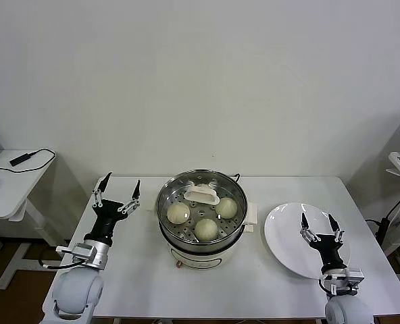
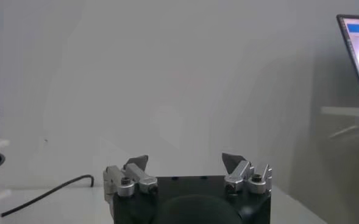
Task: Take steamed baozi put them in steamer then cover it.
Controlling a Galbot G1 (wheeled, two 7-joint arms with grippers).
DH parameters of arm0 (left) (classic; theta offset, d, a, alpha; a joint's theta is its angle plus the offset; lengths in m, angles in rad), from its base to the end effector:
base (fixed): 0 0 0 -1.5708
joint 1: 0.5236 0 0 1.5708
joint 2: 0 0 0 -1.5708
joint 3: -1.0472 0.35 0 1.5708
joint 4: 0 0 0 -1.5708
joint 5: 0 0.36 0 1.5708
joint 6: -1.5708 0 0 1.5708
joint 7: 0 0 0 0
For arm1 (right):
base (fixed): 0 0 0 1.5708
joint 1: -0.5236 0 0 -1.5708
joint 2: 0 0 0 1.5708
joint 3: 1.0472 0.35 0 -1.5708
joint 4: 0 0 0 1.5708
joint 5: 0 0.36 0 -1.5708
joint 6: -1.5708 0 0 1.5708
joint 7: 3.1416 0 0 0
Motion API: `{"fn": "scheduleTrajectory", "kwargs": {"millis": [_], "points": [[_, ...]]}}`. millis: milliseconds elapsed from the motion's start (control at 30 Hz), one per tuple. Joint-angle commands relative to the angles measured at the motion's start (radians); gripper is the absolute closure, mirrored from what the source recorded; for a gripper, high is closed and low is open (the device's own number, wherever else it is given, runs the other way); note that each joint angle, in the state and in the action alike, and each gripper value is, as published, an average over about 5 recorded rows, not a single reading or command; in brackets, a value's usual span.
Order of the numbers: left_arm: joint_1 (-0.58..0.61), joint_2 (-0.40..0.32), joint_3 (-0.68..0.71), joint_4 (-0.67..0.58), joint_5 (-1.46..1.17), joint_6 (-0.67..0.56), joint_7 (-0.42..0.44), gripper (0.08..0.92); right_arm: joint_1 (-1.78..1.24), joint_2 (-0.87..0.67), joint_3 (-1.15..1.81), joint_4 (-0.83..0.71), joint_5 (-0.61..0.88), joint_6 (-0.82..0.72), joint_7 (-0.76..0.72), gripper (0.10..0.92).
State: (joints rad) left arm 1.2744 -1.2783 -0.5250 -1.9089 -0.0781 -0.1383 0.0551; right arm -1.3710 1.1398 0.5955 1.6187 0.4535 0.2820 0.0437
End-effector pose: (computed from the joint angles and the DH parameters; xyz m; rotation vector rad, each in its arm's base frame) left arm 0.2812 0.0669 -0.2915 0.2227 2.8791 0.2971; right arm 0.2473 -0.1625 -0.3905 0.1435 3.1062 0.0113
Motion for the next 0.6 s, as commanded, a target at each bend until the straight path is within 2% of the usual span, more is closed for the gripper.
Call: {"fn": "scheduleTrajectory", "kwargs": {"millis": [33,600], "points": [[0.024,-0.006,-0.048,0.039,-0.119,-0.099,0.019,0.177,-0.009,0.001,0.002,0.001,0.024,0.004,-0.017,0.203],[0.069,-0.013,-0.057,0.036,-0.090,-0.107,0.026,0.177,-0.026,-0.002,0.009,0.015,0.022,-0.008,-0.016,0.203]]}}
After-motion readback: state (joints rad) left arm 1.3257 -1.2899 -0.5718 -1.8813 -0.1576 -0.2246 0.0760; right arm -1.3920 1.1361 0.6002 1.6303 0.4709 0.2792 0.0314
